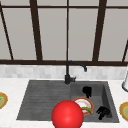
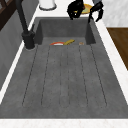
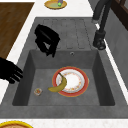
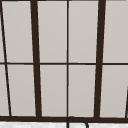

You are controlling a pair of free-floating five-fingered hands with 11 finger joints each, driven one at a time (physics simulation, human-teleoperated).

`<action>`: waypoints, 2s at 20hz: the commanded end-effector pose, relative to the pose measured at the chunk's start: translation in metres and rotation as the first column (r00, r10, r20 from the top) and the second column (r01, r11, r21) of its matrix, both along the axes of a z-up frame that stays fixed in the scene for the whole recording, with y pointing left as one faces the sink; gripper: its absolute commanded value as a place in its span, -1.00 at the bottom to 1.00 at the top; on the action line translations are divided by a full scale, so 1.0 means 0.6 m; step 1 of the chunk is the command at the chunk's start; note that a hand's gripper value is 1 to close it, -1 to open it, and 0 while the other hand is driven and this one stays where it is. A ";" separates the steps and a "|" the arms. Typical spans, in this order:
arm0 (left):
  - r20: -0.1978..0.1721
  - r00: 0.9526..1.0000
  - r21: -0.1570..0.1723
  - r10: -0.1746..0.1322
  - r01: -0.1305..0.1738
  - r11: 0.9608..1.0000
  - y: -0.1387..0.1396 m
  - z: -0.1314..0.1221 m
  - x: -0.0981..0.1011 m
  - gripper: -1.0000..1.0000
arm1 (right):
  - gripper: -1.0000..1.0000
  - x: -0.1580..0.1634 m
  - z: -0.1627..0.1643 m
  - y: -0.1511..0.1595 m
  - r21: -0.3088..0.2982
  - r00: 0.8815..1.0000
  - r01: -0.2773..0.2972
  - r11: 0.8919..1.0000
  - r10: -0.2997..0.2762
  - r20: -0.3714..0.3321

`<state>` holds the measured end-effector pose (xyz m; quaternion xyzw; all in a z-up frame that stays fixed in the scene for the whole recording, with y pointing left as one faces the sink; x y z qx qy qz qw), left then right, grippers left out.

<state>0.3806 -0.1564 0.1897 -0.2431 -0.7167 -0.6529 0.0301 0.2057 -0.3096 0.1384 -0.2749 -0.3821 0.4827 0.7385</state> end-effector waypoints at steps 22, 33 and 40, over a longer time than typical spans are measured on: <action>0.001 0.996 0.015 -0.093 0.093 0.996 0.109 -0.037 -0.025 -1.00 | 0.00 0.000 0.000 0.000 0.000 1.000 0.000 1.000 0.000 0.000; -0.041 0.995 -0.012 -0.087 0.086 0.996 0.241 0.008 -0.032 -1.00 | 0.00 0.000 0.000 0.000 0.000 1.000 0.000 1.000 0.000 0.000; -0.048 0.996 -0.009 -0.081 0.081 0.997 0.327 0.043 -0.018 -1.00 | 0.00 0.000 0.000 0.000 0.000 1.000 0.000 1.000 0.000 0.000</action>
